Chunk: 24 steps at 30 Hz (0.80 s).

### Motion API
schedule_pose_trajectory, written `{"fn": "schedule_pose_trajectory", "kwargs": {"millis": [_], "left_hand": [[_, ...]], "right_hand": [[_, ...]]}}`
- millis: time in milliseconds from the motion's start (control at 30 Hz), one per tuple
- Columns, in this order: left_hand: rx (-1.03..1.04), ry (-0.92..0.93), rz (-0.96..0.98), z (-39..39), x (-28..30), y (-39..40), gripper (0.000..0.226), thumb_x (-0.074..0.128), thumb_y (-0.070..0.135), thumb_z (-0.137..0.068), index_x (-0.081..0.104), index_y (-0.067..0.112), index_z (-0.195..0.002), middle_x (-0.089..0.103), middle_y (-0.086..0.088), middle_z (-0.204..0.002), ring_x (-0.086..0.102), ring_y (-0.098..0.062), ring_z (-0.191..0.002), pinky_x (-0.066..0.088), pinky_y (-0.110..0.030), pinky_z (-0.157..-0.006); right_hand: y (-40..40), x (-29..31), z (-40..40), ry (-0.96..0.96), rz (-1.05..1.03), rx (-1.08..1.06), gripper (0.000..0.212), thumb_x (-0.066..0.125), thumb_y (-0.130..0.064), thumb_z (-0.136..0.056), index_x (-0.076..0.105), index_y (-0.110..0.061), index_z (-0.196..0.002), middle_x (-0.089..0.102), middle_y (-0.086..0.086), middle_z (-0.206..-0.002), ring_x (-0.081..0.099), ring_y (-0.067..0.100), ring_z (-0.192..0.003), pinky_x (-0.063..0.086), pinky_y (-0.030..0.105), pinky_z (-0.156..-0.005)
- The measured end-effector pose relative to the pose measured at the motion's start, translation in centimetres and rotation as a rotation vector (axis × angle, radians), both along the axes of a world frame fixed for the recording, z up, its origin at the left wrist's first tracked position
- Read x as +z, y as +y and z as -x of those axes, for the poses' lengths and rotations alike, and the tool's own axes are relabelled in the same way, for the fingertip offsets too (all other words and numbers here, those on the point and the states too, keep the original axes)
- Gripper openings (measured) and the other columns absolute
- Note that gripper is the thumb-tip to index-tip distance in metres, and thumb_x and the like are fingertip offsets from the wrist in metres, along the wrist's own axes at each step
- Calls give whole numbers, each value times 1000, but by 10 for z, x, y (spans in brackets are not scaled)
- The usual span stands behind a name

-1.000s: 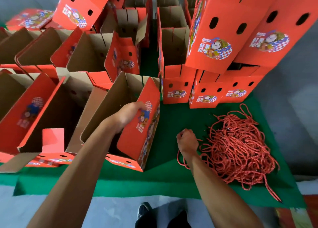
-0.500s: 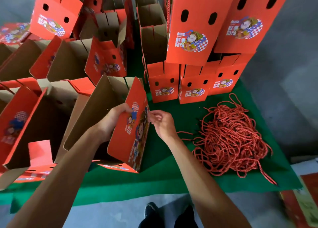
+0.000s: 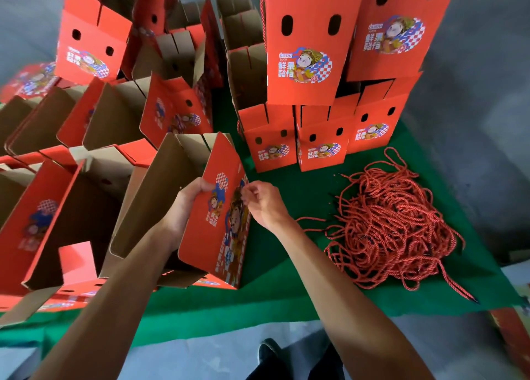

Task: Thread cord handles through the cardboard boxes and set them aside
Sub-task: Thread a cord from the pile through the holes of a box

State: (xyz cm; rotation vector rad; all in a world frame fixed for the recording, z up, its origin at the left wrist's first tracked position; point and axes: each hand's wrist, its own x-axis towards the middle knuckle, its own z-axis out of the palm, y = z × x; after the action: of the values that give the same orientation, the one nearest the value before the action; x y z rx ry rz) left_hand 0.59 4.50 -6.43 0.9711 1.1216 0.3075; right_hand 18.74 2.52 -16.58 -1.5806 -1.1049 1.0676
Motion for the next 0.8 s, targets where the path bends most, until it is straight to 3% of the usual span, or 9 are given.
{"fn": "schedule_pose_trajectory", "kwargs": {"millis": [200,333,433,567,700,800], "left_hand": [[-7,10,26,-5,4,-1,56,47,58,-88,60,20,-128,76,-13,-113,77,-28,-93,63,-42,-71],[-8,22,29,-7,8,-2,58,48,58,-87,60,19,-128,76,-13,-114,76,-30,-96,62,-44,-75],[-18,-7,29,-9,11,-5,61,51,61,-85,59,20,-130,76,-12,-114,77,-29,-95,63,-41,-72],[-53,-41,-36,-14,12,-9,69,44,81,-86,59,32,-131,72,-6,-127,71,-29,-113,60,-43,-84],[-67,43,-51,-19,15,-4,75,39,87,-82,62,32,-127,75,-4,-121,73,-27,-110,56,-45,-86],[-117,114,-89,-23,19,1,69,41,87,-82,69,36,-120,75,-4,-120,73,-27,-108,58,-44,-89]], "right_hand": [[2,-3,-4,-64,-58,-14,11,61,-15,-101,71,-10,-101,71,-2,-94,66,6,-81,47,9,-70],[8,-1,-1,-56,-6,-67,12,61,-15,-102,71,-9,-100,73,5,-100,70,17,-89,55,26,-79],[9,2,0,-117,-8,-74,12,59,-17,-102,70,-13,-97,73,3,-100,70,18,-90,56,29,-79],[10,10,-3,-258,-11,-15,16,54,-12,-102,68,-9,-95,71,6,-97,69,24,-88,58,39,-80],[6,17,-7,-466,-98,79,21,52,-11,-100,67,-6,-86,71,8,-88,68,30,-79,57,42,-70],[6,17,-3,-440,-118,77,20,54,-11,-99,68,-9,-84,71,5,-89,67,26,-80,58,45,-74]]}}
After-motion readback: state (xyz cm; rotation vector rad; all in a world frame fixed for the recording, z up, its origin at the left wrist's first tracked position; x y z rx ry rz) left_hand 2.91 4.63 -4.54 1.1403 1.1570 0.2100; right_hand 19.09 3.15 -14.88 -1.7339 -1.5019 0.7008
